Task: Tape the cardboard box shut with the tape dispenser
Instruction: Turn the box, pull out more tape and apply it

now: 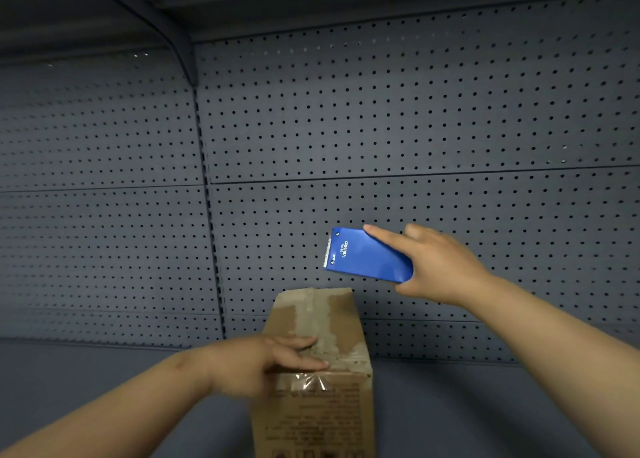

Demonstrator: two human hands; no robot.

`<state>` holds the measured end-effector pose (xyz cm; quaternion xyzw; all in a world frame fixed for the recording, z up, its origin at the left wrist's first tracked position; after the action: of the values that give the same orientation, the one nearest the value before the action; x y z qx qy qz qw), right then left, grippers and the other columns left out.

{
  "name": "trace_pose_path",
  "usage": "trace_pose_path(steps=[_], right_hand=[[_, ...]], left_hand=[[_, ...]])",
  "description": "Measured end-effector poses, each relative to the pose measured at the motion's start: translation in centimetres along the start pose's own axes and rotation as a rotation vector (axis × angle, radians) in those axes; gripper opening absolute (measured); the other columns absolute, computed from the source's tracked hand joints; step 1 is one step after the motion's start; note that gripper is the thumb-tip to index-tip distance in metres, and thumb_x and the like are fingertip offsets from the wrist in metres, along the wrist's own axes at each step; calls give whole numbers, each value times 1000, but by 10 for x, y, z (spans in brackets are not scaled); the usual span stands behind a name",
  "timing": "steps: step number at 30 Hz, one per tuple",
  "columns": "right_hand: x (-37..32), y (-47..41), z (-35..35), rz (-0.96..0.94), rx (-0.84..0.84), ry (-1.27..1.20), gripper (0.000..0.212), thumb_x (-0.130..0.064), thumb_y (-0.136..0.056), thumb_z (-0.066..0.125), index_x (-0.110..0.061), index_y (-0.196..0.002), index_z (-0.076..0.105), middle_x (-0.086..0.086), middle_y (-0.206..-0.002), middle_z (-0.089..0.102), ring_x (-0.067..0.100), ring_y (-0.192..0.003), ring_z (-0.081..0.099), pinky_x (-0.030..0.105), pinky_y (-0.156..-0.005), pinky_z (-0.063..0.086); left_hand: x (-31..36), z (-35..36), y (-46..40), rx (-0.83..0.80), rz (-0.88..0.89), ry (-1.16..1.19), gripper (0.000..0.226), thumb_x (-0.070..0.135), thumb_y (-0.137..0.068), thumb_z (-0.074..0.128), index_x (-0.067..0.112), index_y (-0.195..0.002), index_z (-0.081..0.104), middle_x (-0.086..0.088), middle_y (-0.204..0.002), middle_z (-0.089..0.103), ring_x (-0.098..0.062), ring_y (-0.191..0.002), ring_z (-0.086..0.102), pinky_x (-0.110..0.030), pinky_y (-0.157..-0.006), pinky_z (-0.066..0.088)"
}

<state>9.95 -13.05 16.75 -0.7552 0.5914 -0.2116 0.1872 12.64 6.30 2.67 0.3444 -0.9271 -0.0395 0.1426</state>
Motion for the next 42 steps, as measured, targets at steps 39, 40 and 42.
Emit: trace_pose_path(steps=[39, 40, 42], right_hand=[[-126, 4, -8, -127, 98, 128, 96, -28, -54, 76, -40, -137, 29, -7, -72, 33, 11, -62, 35, 13, -55, 17], [-126, 6, -9, -135, 93, 134, 96, -29, -55, 75, -41, -137, 28, -7, -72, 34, 11, -63, 36, 15, -55, 19], [-127, 9, -12, -150, 87, 139, 96, -29, -57, 75, -43, -137, 25, -7, -72, 35, 12, -63, 37, 18, -56, 22]], left_hand=[[-56, -61, 24, 529, 12, 1714, 24, 19, -90, 55, 5, -107, 64, -8, -86, 72, -16, -73, 69, -30, -77, 55], [-57, -60, 23, 556, -16, 1673, 21, 14, -90, 54, 4, -106, 65, -9, -85, 72, -16, -73, 69, -31, -77, 55], [-59, -59, 26, 628, -70, 1618, 16, 12, -89, 55, 5, -100, 65, -8, -79, 73, -15, -68, 69, -33, -78, 56]])
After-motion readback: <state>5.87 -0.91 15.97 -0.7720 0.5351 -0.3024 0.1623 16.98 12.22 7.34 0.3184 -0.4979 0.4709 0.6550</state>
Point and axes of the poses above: each hand's wrist, its own y-axis away from the middle knuckle, its own z-axis out of the palm, x = y × z, the point moved 9 cm from there along -y, towards the middle knuckle
